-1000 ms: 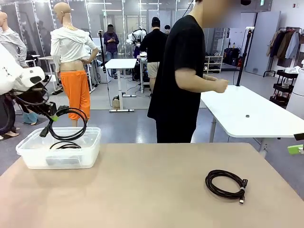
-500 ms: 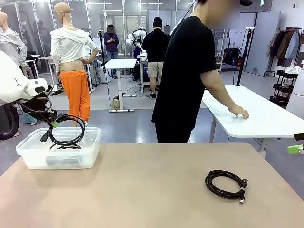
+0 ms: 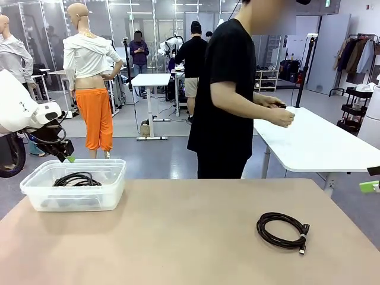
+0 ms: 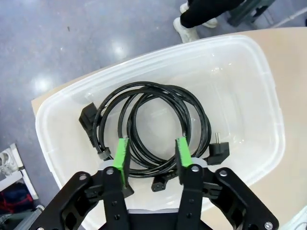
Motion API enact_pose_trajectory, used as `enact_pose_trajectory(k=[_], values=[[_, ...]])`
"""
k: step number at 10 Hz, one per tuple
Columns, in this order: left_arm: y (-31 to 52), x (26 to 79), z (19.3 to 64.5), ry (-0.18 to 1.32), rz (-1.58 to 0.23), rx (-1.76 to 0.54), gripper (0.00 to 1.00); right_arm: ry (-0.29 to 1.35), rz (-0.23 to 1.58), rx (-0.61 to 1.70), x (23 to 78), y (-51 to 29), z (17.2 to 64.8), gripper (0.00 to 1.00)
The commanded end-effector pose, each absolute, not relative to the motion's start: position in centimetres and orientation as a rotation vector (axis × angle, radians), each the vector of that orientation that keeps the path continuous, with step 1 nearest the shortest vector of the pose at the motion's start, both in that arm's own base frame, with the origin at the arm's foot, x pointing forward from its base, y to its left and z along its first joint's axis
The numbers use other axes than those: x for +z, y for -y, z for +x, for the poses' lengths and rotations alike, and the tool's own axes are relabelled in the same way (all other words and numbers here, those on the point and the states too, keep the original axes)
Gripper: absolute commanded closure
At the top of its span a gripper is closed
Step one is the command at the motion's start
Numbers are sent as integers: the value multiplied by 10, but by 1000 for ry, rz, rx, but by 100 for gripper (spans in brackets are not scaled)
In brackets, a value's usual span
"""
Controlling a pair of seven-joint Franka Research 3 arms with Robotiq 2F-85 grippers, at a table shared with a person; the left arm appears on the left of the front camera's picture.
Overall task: Organize and store the cables.
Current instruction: Place the Power Cable into the Organizing box.
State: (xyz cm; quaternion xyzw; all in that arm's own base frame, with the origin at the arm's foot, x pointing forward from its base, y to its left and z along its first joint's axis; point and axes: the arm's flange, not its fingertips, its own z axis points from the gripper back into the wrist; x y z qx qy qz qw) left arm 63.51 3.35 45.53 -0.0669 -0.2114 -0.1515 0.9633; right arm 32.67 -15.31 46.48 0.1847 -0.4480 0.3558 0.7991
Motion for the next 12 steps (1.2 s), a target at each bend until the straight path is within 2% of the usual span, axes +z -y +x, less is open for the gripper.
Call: enact_pose_trajectory(k=[1,2,6,7,8,12], values=[[-35,464,635,415,-115,-286,23,947,393,746,465,150,324,0],[-34,467,634,421,-127,-286,0,947,393,746,465,150,324,0],[-34,467,622,443,-125,-340,0,947,393,746,465,150,324,0],[-34,463,623,497,-109,-322,0,947,393,746,465,150,324,0],[-29,468,631,438,-129,-316,0,947,393,746,465,150,324,0],[-29,468,631,438,-129,-316,0,947,393,746,465,150,324,0]])
